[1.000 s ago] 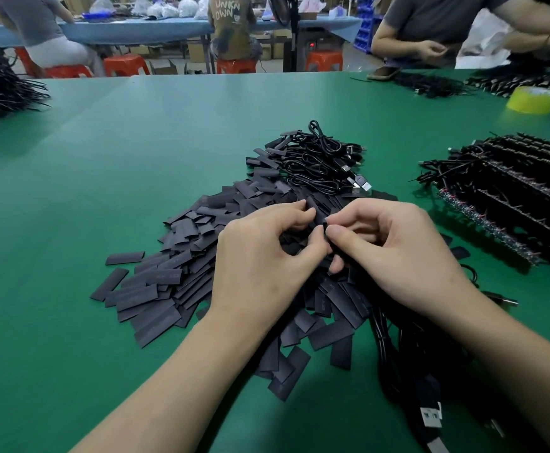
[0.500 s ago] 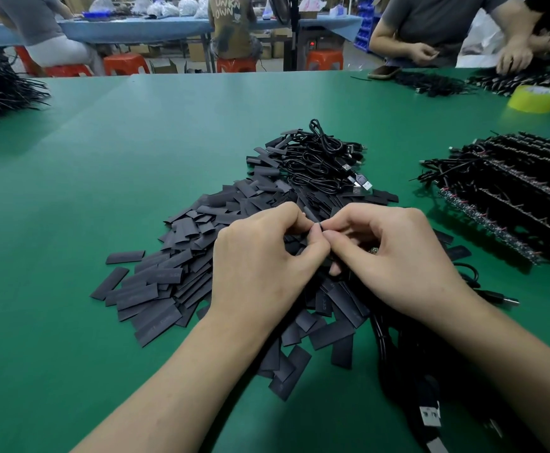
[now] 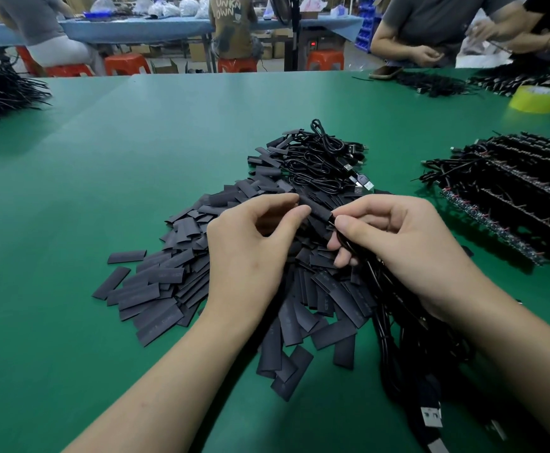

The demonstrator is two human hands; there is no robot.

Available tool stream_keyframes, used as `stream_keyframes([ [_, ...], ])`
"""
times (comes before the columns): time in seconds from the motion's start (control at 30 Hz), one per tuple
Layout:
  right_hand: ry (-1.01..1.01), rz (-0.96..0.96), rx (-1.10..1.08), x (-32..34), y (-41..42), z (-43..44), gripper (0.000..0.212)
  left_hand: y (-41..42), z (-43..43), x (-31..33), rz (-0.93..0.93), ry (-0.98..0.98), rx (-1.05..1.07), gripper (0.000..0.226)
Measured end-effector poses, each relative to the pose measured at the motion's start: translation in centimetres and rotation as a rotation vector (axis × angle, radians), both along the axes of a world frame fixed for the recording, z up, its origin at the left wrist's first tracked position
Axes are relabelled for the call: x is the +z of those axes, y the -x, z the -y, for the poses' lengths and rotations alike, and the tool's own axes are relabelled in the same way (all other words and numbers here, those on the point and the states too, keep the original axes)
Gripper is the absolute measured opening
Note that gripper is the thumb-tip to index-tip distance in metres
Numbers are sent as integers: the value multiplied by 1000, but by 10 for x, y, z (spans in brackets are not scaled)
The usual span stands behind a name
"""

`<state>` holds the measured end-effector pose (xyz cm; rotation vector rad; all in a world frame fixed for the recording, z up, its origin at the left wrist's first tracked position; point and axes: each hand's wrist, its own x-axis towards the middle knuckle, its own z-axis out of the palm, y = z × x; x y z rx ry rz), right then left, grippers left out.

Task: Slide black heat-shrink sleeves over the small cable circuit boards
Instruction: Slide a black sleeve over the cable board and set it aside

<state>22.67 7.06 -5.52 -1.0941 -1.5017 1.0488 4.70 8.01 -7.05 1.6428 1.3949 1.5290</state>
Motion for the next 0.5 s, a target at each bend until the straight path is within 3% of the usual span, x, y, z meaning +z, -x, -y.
stream_keyframes([
  [0.5,-15,23,0,-4,0,-1,16,6,-1,-1,94,27,-101,2],
])
